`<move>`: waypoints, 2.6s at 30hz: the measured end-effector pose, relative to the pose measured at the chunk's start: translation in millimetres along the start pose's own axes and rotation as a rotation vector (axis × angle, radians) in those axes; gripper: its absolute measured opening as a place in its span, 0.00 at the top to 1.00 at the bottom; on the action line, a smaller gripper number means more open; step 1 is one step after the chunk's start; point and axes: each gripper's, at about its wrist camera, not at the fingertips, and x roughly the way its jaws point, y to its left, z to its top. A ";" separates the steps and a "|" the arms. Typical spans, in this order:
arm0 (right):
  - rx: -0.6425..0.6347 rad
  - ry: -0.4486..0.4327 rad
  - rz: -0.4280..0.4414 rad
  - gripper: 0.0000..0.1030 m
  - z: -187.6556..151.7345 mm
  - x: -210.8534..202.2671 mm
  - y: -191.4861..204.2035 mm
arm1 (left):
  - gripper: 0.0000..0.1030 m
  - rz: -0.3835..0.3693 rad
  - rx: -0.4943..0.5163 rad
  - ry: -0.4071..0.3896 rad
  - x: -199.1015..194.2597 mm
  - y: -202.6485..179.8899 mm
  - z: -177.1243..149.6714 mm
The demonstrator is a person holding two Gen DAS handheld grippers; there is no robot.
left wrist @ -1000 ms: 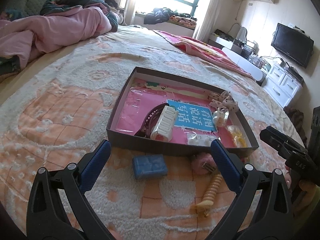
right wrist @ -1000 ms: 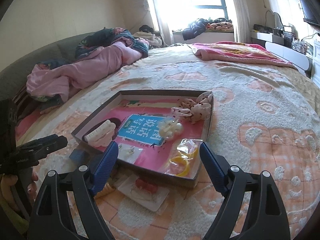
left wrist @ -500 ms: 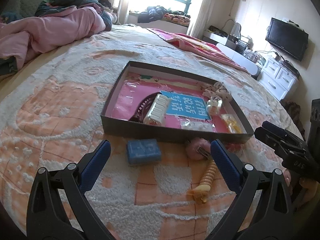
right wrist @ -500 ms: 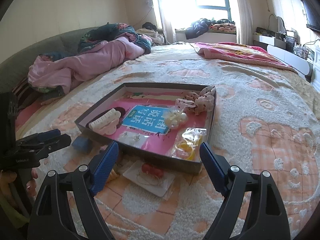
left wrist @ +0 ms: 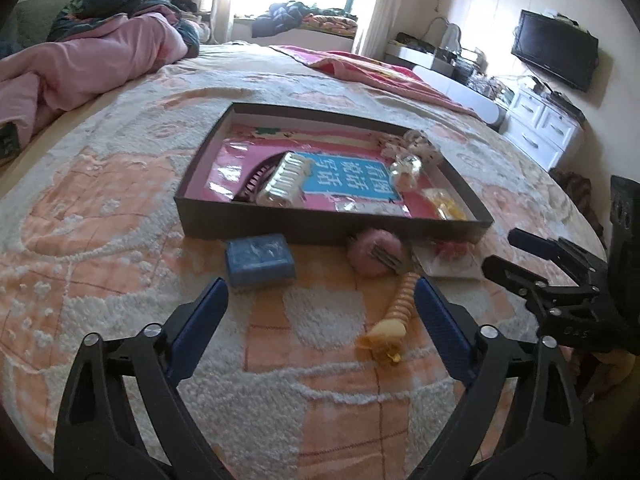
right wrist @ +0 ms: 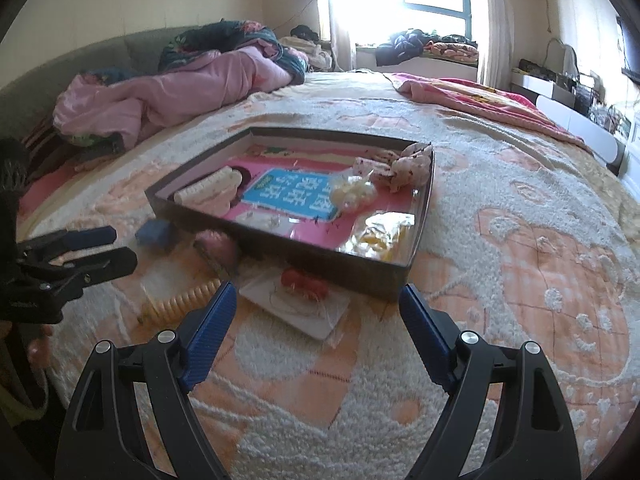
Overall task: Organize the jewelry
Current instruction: 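Grasp the yellow spiral hair tie with left tool while right tool grasps red tie bag, then drop the yellow spiral into the box with left tool while right tool drops the bag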
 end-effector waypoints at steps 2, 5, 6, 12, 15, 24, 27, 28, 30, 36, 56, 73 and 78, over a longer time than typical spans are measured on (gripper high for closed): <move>-0.027 0.006 -0.011 0.22 -3.2 1.6 4.0 | 0.23 -0.010 0.013 0.006 0.0 -2.8 -2.3; -0.070 0.014 -0.038 0.22 -5.8 6.3 8.8 | 0.28 -0.025 0.030 0.022 2.4 -7.1 -5.1; -0.086 0.016 -0.049 0.22 -6.6 8.5 9.8 | 0.28 -0.030 0.037 0.033 4.5 -8.6 -6.4; -0.130 0.045 -0.075 0.22 -9.6 21.0 11.7 | 0.35 -0.068 0.059 0.090 17.0 -18.4 -14.8; -0.159 0.060 -0.091 0.22 -9.9 27.5 16.2 | 0.36 -0.082 0.081 0.104 21.0 -24.2 -18.1; -0.203 0.093 -0.133 0.24 -8.3 42.7 23.3 | 0.36 -0.093 0.100 0.111 30.6 -27.4 -19.5; -0.206 0.108 -0.131 0.29 -5.9 46.5 25.1 | 0.37 -0.082 0.108 0.126 35.0 -27.8 -19.2; -0.207 0.113 -0.129 0.32 -3.5 48.3 26.0 | 0.37 -0.078 0.111 0.131 36.3 -28.7 -19.4; -0.219 0.117 -0.133 0.32 -1.5 50.8 28.8 | 0.37 -0.069 0.119 0.135 36.1 -29.9 -20.6; -0.241 0.109 -0.129 0.66 -2.0 48.7 33.3 | 0.47 -0.042 0.122 0.137 37.4 -31.4 -18.4; -0.066 0.058 0.094 0.85 2.7 17.1 20.0 | 0.76 -0.075 0.152 0.140 21.3 -42.2 -18.0; -0.042 -0.041 0.135 0.87 17.3 -9.1 13.7 | 0.76 -0.061 0.146 0.048 0.2 -52.4 10.3; -0.014 -0.050 0.115 0.87 20.5 -11.6 4.5 | 0.76 -0.055 0.147 0.029 1.2 -55.2 22.2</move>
